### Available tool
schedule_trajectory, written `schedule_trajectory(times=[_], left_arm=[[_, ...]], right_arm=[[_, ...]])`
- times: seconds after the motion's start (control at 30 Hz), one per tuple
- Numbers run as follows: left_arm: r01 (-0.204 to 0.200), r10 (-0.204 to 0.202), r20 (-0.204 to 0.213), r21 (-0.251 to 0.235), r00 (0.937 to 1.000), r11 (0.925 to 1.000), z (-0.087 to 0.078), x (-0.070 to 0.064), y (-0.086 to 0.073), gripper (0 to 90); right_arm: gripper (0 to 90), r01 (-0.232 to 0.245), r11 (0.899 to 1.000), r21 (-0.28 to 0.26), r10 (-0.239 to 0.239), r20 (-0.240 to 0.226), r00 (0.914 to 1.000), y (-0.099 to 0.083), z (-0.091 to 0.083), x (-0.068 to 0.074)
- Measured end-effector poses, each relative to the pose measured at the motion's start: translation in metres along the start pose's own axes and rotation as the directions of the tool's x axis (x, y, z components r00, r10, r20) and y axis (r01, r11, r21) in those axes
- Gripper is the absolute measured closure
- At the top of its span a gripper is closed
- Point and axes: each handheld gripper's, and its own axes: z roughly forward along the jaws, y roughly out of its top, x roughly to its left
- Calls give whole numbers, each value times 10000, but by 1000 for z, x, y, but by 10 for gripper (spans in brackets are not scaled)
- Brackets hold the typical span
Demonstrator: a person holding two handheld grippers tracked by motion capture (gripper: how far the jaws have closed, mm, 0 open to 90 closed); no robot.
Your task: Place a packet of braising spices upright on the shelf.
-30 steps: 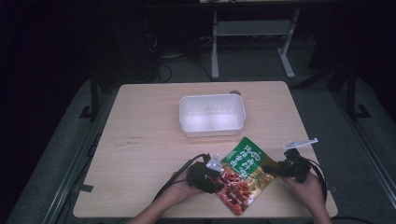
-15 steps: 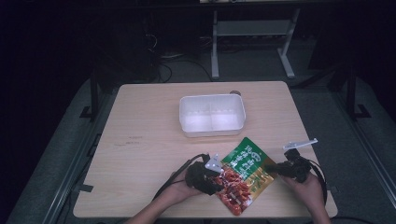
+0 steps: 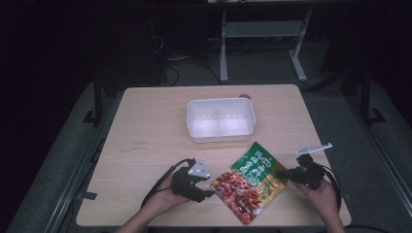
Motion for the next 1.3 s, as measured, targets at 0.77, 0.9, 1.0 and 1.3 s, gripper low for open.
schedule_trajectory(times=[0.77, 0.9, 1.0, 1.3], left_arm=[[1296, -1308, -821, -196, 9880, 9914, -35, 28, -63, 383], [1439, -1460, -1057, -276, 9836, 9892, -38, 33, -66, 377], [1575, -1601, -1220, -304, 9795, 9870, -40, 36, -68, 370], [1847, -1876, -1236, -349, 9744, 9822, -41, 40, -73, 360]], right_arm=[[895, 561, 9973, -483, -578, -343, 9977, 30, -31, 28], [895, 685, 9963, -525, -708, -418, 9966, 35, -35, 33], [895, 868, 9950, -502, -891, -476, 9949, 40, -39, 37], [896, 1389, 9892, -457, -1419, -702, 9874, 61, -53, 55]])
